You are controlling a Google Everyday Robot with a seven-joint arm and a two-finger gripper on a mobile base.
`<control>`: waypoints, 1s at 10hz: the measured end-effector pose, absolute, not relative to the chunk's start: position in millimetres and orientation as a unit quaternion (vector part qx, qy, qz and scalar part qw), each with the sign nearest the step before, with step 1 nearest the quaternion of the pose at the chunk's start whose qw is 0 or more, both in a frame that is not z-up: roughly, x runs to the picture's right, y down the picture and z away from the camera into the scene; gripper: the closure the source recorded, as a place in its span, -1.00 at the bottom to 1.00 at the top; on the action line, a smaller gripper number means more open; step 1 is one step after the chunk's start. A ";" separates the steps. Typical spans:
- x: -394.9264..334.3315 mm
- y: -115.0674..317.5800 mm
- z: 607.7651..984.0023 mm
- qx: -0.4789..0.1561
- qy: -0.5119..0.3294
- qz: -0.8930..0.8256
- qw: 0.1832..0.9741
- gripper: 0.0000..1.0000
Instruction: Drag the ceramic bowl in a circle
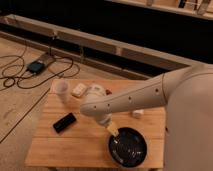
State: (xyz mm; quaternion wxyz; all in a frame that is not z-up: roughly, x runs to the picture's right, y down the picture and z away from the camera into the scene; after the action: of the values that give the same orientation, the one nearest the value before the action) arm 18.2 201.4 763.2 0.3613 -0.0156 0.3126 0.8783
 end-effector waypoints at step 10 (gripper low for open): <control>43.6 230.4 809.5 -0.079 0.284 0.885 0.360 0.43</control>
State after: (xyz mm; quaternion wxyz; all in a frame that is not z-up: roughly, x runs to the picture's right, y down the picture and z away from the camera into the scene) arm 43.6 230.4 809.5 0.3596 -0.0786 0.2837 0.8855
